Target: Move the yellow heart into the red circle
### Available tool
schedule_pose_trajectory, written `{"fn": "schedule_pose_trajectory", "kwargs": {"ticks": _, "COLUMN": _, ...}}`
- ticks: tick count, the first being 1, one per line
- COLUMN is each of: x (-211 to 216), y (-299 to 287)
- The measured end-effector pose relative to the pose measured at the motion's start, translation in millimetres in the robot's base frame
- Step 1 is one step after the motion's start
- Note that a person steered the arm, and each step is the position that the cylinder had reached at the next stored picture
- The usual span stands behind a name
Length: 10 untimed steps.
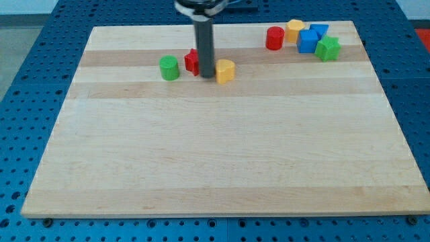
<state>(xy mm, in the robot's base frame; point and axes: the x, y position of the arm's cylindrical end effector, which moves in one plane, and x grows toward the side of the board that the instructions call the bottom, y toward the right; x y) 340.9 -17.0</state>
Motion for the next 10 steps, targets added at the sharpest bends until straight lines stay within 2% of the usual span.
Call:
{"fn": "schedule_pose_trajectory", "kwargs": {"ticks": 1, "x": -16.8, "y": 15.7}}
{"fn": "schedule_pose_trajectory", "kwargs": {"ticks": 2, "x": -15.5, "y": 15.7}}
{"fn": "schedule_pose_trajectory", "kwargs": {"ticks": 3, "x": 27.3, "y": -1.4}}
{"fn": "schedule_pose_trajectory", "kwargs": {"ticks": 4, "x": 36.5, "y": 20.1}}
{"fn": "schedule_pose_trajectory", "kwargs": {"ticks": 5, "x": -2.7, "y": 61.1}}
{"fn": "schedule_pose_trajectory", "kwargs": {"ticks": 7, "x": -65.7, "y": 98.9}}
{"fn": "schedule_pose_trajectory", "kwargs": {"ticks": 8, "x": -77.6, "y": 107.1}}
{"fn": "schedule_pose_trajectory", "kwargs": {"ticks": 9, "x": -30.7, "y": 88.8}}
{"fn": "schedule_pose_trajectory", "kwargs": {"ticks": 10, "x": -24.6, "y": 51.5}}
